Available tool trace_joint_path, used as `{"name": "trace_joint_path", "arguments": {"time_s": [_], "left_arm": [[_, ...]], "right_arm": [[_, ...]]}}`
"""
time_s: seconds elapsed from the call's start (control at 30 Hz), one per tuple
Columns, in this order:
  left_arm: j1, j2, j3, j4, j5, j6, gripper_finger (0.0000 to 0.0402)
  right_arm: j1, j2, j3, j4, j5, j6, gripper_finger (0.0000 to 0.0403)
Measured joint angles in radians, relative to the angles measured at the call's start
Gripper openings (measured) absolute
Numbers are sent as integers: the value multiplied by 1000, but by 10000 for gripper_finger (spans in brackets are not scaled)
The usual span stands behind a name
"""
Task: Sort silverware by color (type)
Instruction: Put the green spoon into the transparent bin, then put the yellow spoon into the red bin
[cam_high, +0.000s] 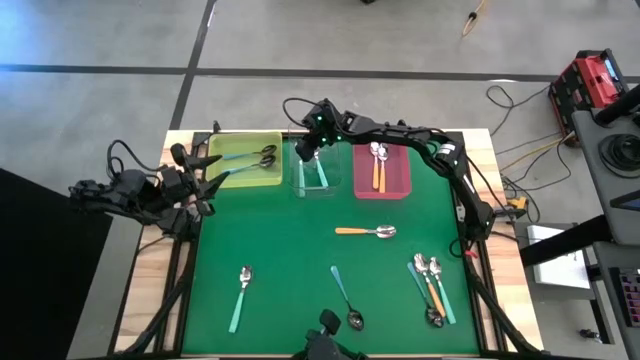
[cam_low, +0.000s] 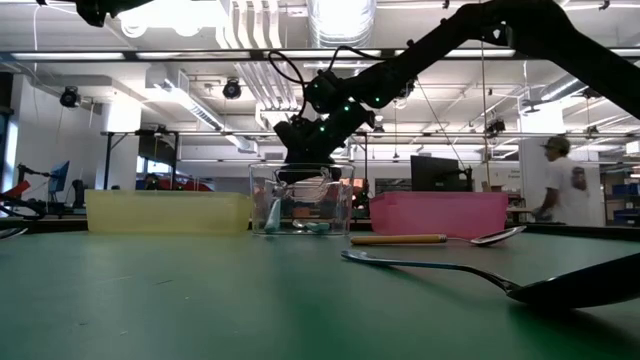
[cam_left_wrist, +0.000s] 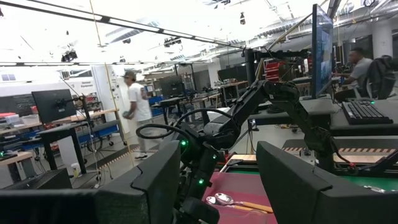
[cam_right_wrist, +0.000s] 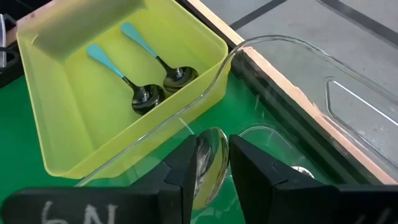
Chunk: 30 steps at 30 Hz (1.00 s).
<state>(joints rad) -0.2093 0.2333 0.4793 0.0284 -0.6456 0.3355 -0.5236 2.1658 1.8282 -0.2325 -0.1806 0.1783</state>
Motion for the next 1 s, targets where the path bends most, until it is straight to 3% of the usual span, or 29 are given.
{"name": "trace_joint_path", "arguments": {"time_s": [1.0], "left_arm": [[0, 0, 0, 0, 0, 0, 194]], "right_arm": [[0, -1, 2, -2, -2, -3, 155]]}}
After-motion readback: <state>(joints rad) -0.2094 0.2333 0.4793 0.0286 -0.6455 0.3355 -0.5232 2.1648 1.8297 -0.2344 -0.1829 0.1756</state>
